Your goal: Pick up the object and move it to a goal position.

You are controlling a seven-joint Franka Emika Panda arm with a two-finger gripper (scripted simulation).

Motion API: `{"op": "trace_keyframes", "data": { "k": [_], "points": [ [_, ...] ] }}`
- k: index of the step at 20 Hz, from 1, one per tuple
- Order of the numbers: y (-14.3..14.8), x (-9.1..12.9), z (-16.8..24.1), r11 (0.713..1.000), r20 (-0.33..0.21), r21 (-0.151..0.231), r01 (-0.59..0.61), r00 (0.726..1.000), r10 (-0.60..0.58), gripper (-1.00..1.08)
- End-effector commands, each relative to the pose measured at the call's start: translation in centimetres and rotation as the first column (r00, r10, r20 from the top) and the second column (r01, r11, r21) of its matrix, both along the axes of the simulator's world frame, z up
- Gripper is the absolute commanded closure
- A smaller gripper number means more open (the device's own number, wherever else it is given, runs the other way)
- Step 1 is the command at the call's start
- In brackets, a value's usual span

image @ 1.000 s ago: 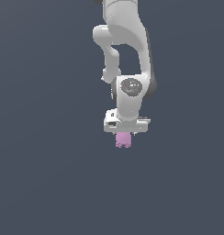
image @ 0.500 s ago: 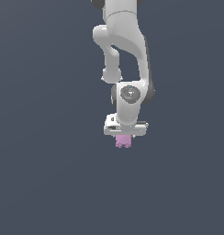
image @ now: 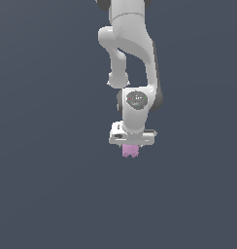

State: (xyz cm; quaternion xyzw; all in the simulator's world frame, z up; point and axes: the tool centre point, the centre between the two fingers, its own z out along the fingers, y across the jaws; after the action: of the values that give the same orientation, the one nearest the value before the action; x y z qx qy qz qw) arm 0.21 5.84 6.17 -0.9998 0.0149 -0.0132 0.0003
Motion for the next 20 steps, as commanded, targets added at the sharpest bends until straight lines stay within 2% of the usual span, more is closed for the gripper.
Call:
{"op": "trace_keyframes", "data": {
  "k": [1,7,8,14,20],
  "points": [
    [0.3,-0.8,-2.2,1.0,-0.026,0.0,-0.005,1.0,0.005,1.08],
    [0.3,-0.8,-2.2,1.0,-0.026,0.0,-0.005,1.0,0.005,1.08],
    [-0.1,-0.1,-0.1,1.0,-0.003,-0.001,0.0,1.0,0.0,1.08],
    [-0.1,0.5,0.2,1.0,-0.004,-0.001,0.0,1.0,0.0,1.08],
    [-0.2,2.2,1.1,1.0,-0.007,-0.001,-0.001,1.0,0.001,1.08]
  ]
}}
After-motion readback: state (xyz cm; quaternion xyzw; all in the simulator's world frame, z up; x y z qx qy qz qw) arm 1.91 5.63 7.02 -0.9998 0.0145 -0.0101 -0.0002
